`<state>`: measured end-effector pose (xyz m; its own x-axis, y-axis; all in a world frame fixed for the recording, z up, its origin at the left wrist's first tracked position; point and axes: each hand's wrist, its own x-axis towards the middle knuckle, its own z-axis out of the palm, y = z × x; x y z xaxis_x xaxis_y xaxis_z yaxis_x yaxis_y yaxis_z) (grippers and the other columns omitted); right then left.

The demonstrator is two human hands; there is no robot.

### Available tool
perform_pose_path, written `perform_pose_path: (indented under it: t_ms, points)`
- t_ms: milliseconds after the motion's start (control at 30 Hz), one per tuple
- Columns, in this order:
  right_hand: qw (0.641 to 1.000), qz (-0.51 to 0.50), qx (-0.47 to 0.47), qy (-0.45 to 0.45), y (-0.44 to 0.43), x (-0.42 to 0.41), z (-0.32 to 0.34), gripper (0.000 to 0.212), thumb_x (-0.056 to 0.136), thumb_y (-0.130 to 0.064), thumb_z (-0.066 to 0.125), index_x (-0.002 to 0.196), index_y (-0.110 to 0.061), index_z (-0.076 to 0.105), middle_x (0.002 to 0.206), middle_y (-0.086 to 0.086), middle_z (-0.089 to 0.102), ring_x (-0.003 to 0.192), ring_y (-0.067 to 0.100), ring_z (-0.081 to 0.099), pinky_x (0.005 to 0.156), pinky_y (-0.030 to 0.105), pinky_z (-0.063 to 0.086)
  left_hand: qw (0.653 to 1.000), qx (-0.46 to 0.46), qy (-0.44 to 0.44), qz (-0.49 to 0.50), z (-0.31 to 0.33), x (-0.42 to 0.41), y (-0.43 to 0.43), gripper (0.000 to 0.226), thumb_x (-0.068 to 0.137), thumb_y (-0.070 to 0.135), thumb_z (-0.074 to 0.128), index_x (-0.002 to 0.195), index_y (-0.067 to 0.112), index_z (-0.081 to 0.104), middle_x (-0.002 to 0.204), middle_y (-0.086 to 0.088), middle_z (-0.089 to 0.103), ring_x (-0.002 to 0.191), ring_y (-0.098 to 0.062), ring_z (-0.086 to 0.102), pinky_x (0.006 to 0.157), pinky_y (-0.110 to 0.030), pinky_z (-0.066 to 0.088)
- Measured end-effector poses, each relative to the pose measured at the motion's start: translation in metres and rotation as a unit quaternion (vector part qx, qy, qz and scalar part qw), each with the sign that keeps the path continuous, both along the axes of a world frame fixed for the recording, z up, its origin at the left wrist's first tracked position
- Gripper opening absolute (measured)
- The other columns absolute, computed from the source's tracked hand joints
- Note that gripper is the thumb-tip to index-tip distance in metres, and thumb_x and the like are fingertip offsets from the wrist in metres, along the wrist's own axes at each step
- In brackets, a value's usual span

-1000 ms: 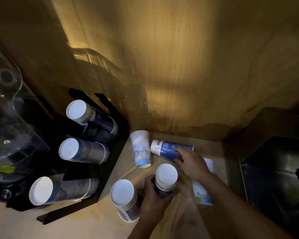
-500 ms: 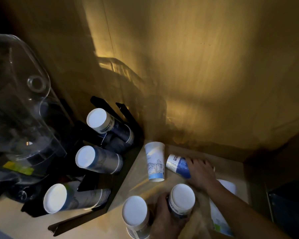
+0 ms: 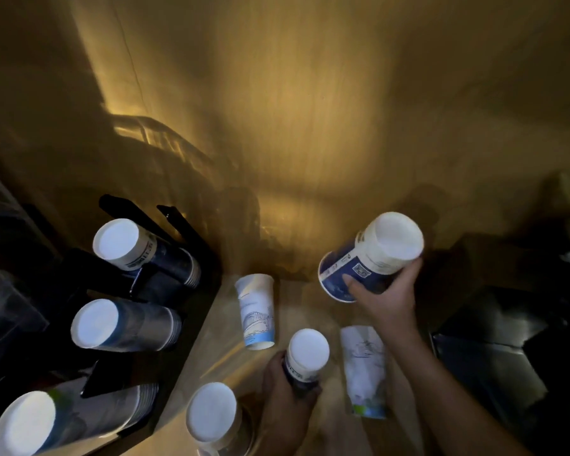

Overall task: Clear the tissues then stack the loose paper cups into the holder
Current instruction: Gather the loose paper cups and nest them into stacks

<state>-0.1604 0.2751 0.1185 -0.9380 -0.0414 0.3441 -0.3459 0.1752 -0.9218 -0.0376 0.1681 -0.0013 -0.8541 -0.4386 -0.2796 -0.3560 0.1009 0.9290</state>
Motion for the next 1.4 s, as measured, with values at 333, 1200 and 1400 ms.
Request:
perform_pose_path:
  t_ms: [333,1200,1400]
  points:
    - [0.993,0.083,0.019,-0.078,0.008,0.063,-0.027,0.088,0.06,-0.014,0.084,0.116,-0.052,0.028,0.12,-0.021,0.044,0.105,-0.021,0.047,0.073,-0.001,0.042,1.0,-0.011,-0.004,-0.014,0.02,-0.009,-0.002,0.075,0.061,0.007,0.082,0.127,0.009,0.045,0.122,-0.015,0.053,0.113,-0.031,0.053,0.097,-0.051,0.046]
    - [0.941,-0.006,0.339,0.004,0.008,0.078,-0.062,0.03,0.09,-0.025,0.056,0.119,-0.016,0.058,0.137,0.004,0.049,0.115,0.02,0.052,0.088,0.034,0.049,0.987,-0.132,0.067,-0.066,0.082,-0.024,0.004,0.021,0.094,0.013,0.049,0.104,0.011,0.067,0.122,-0.004,0.064,0.104,-0.01,0.056,0.089,-0.018,0.036]
    - [0.929,-0.015,0.368,0.042,0.012,0.054,-0.056,0.023,0.09,-0.023,0.057,0.111,-0.014,0.063,0.129,0.008,0.056,0.106,0.027,0.058,0.082,0.035,0.048,0.977,-0.173,0.054,-0.113,0.094,-0.051,0.004,0.021,0.093,0.016,0.048,0.104,0.013,0.065,0.115,-0.004,0.065,0.105,-0.019,0.058,0.085,-0.026,0.042]
